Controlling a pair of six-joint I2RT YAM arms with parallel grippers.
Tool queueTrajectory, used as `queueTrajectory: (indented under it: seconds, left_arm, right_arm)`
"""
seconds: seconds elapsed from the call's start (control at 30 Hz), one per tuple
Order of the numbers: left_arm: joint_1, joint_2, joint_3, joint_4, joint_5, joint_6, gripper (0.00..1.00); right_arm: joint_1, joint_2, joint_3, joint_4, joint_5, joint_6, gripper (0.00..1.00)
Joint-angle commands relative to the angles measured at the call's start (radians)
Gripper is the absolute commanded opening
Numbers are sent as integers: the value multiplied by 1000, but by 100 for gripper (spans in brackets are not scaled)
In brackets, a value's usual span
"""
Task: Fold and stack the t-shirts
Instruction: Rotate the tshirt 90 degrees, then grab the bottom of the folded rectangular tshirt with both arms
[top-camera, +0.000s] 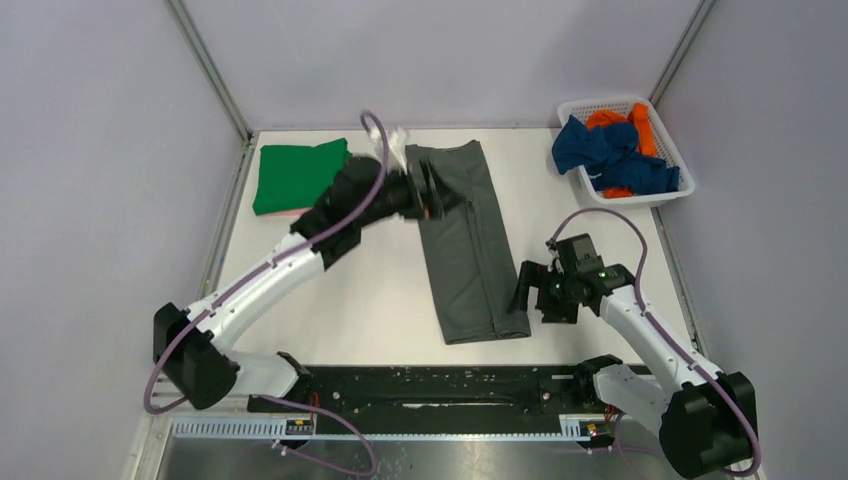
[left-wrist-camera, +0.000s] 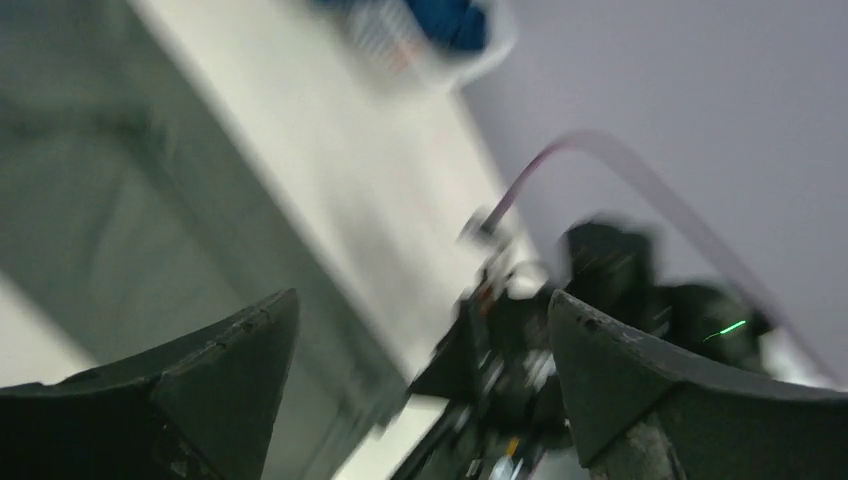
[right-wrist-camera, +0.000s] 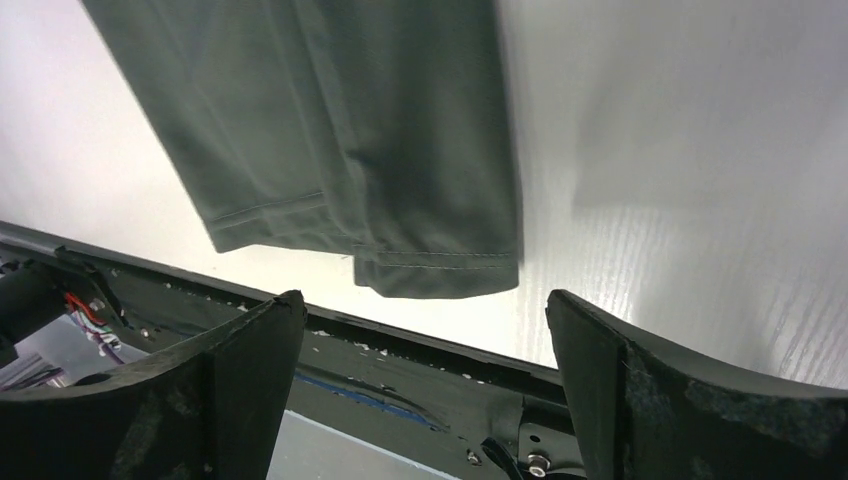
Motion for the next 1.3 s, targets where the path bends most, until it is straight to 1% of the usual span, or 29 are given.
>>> queueTrajectory:
  seconds: [0.0,0.07,0.13,0.23,0.3,0.4,0.47,0.63,0.7,0.77,0.83,0.87,0.9,0.97,1.03,1.17,1.27]
  left_arm:
    - [-124,9,-268,-236,-112,54,92]
    - [-214,8,-340,-273,-131,52,89]
    - [-298,39,-365,-298,-143,50,86]
    - [-401,130,-352,-322,-141,50,80]
    - [-440,192,-326,-339,-146,52,73]
    - [-455,264,-305,-346,-151,51,68]
    - [-455,299,-290,-356,-144,58,62]
    - [-458,354,-281,-382,-208,61,42]
    - [-457,377,-267,-382,-225,59,38]
    - [-457,393,-256,-379,-233,57,28]
    - [-451,396,-249,-370,-245,55,15]
    - [-445,394,-248,-362,-241,54,6]
    - [-439,391,-250,-352,-236,52,0]
    - [-429,375,-258,-335,-242,52,0]
    - [-417,336,-273,-313,-246,54,0]
    - [-393,247,-296,-271,-288,74,0]
    - [-345,236,-281,-250,-256,97,0]
  right_arm:
    - [-11,-17,-35,-18,46,46,97]
    - [-12,0,-46,-8,58,66,92]
    - [-13,22,-59,6,61,83,86]
    - [-13,59,-75,39,60,98,73]
    - [-13,86,-76,43,56,96,65]
    - [-13,114,-87,59,58,96,58]
    - [-13,136,-91,63,55,94,49]
    - [-13,202,-99,77,36,80,47]
    - [-13,234,-97,82,20,75,45]
    - [-13,263,-97,89,3,71,41]
    - [-13,278,-96,98,-33,66,29]
    - [-13,279,-94,103,-53,65,23]
    - [-13,277,-93,107,-67,65,19]
    - [-13,267,-85,104,-67,64,8]
    - [-13,246,-69,97,-68,64,0]
    - [-13,208,-11,109,-97,71,0]
    - [-13,226,65,113,-126,64,0]
